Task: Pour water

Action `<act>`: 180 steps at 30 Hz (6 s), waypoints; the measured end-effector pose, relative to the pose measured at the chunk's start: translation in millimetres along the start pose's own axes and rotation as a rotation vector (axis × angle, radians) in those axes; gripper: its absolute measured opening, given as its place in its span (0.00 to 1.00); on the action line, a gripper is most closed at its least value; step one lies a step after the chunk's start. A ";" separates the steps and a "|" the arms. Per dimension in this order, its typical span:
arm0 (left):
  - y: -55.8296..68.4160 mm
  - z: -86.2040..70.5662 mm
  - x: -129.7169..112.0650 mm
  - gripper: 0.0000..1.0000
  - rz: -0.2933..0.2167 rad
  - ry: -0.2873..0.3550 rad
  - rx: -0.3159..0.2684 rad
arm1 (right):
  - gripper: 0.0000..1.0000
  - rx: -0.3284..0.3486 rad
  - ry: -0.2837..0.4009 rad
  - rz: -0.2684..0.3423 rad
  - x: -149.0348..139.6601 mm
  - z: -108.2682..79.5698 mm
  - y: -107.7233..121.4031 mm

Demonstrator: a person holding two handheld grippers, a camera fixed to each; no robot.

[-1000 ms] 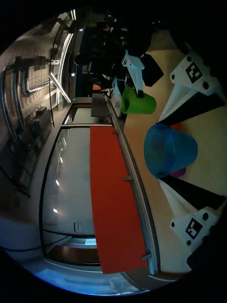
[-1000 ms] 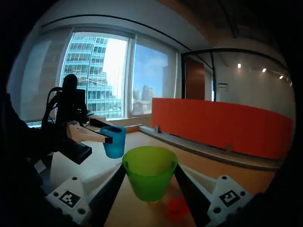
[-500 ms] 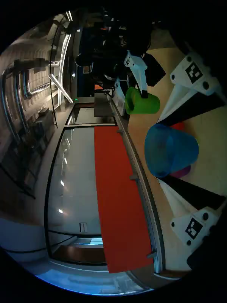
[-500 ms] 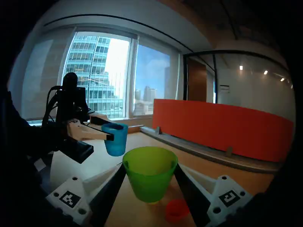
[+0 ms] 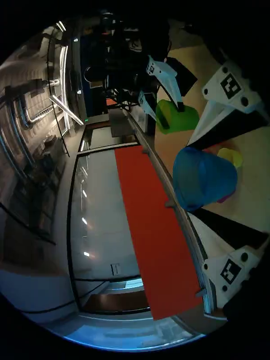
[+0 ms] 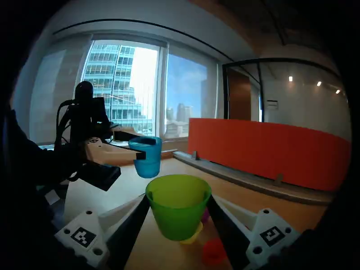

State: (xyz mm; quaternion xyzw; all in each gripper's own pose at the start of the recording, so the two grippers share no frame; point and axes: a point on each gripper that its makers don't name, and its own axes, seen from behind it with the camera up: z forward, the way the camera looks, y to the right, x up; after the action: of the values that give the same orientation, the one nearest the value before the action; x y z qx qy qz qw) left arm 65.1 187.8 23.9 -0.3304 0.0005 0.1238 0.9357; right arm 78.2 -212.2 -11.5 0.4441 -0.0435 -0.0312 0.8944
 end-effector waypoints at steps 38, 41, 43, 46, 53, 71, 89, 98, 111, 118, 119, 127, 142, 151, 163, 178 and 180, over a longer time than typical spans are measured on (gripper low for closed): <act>16.4 23.6 63.0 0.87 0.387 0.038 0.017 | 0.90 0.096 0.005 -0.007 -8.4 17.5 -25.2; 18.4 24.9 67.3 0.87 0.415 0.046 0.016 | 0.90 0.099 0.005 -0.009 -8.6 19.2 -26.0; 18.5 25.5 69.7 0.87 0.434 0.050 0.018 | 0.90 0.101 0.006 -0.008 -8.6 19.9 -26.2; 18.2 25.9 73.4 0.88 0.465 0.054 0.024 | 0.90 0.104 0.007 -0.006 -8.6 20.8 -26.4; 21.7 25.8 81.5 0.88 0.538 0.060 0.032 | 0.90 0.109 0.003 -0.007 -10.0 23.2 -27.6; 24.0 27.3 91.2 0.88 0.671 0.070 0.042 | 0.90 0.120 0.005 -0.009 -7.3 26.7 -31.3; 19.7 36.3 101.2 0.87 0.828 0.076 0.069 | 0.90 0.126 0.007 -0.011 -4.3 27.6 -35.0; 25.3 37.9 104.0 0.88 0.882 0.084 0.074 | 0.90 0.127 0.005 -0.014 -4.2 28.0 -35.7; 27.3 41.1 109.1 0.87 0.931 0.092 0.083 | 0.90 0.127 0.007 -0.015 -4.4 26.8 -34.2; 28.7 41.2 111.7 0.87 0.947 0.099 0.089 | 0.90 0.125 0.009 -0.017 -3.2 26.5 -34.6; 28.9 41.1 112.1 0.87 0.949 0.101 0.090 | 0.90 0.125 0.010 -0.017 -2.9 26.4 -34.4; 32.8 41.1 113.3 0.87 0.968 0.107 0.086 | 0.90 0.123 0.011 -0.019 -2.1 26.2 -34.2; 34.6 37.3 115.5 0.87 1.024 0.112 0.097 | 0.90 0.116 0.017 -0.018 -0.6 23.3 -32.9; 36.1 35.4 119.6 0.88 1.050 0.118 0.100 | 0.90 0.115 0.019 -0.022 2.1 23.6 -32.7; 35.9 33.6 124.1 0.87 1.082 0.124 0.105 | 0.90 0.117 0.022 -0.023 4.5 24.0 -33.7; 37.1 33.7 130.9 0.87 1.127 0.125 0.105 | 0.90 0.113 0.027 -0.026 8.2 21.8 -31.6; 38.8 33.6 131.3 0.87 1.133 0.123 0.101 | 0.90 0.112 0.029 -0.028 8.8 21.3 -31.6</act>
State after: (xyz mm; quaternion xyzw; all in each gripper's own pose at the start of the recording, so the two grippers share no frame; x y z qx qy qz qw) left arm 180.7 268.1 15.3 -0.2399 0.2381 0.5864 0.7361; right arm 84.2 -249.0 -23.4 0.4946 -0.0261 -0.0346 0.8681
